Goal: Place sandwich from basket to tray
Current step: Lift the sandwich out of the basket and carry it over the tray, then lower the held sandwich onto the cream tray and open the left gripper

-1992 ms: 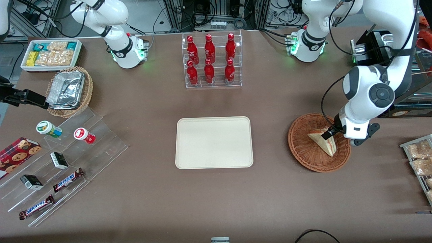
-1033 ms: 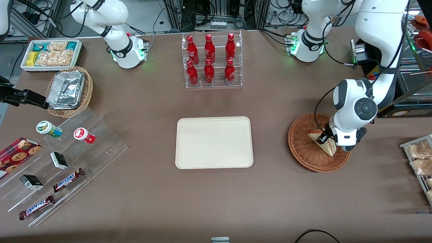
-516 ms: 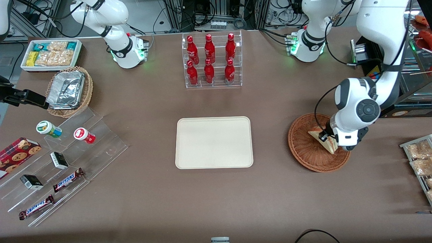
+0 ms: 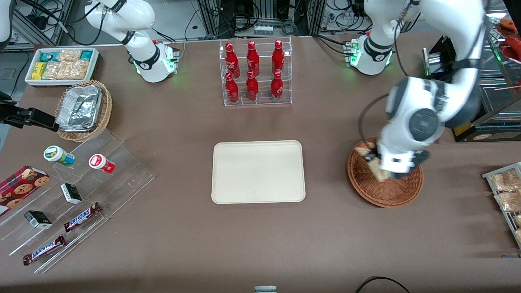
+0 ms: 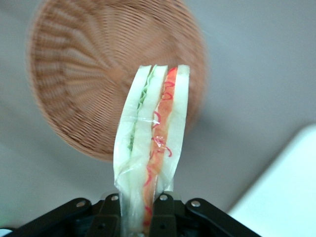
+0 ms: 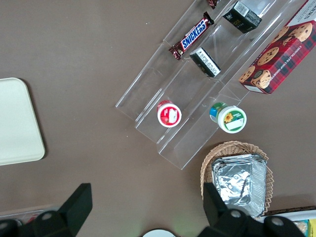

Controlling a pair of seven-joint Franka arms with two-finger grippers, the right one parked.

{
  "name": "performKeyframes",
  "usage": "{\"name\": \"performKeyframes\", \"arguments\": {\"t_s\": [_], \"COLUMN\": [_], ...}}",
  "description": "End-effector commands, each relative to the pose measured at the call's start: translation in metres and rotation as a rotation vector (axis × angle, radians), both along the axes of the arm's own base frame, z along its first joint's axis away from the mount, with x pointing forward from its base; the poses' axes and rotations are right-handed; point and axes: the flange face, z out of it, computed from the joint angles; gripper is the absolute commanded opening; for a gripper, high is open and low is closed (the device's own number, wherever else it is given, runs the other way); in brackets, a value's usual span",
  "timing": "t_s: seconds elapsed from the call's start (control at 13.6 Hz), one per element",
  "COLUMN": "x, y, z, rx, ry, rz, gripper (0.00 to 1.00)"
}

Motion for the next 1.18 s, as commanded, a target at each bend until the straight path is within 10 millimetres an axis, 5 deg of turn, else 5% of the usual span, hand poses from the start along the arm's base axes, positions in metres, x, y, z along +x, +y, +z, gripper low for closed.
{"name": "performKeyframes", "arguments": {"t_s": [0.0, 0.15, 0.44, 0.81, 1.11], "x": [-0.014, -0.023, -0.035, -0.035, -0.028], "y": [-0.068, -0.116, -0.211, -0.277, -0.301], "z": [0.018, 0.025, 0.006, -0.023, -0.062], "rx": [-0.008, -0.028, -0.060, -0.094, -0.093], "ry": [-0.016, -0.034, -0.042, -0.044, -0.037], "rz": [-0.148, -0.240, -0.367, -0.495, -0.510], "gripper": [0.00, 0.00, 0.00, 0.00, 0.00]}}
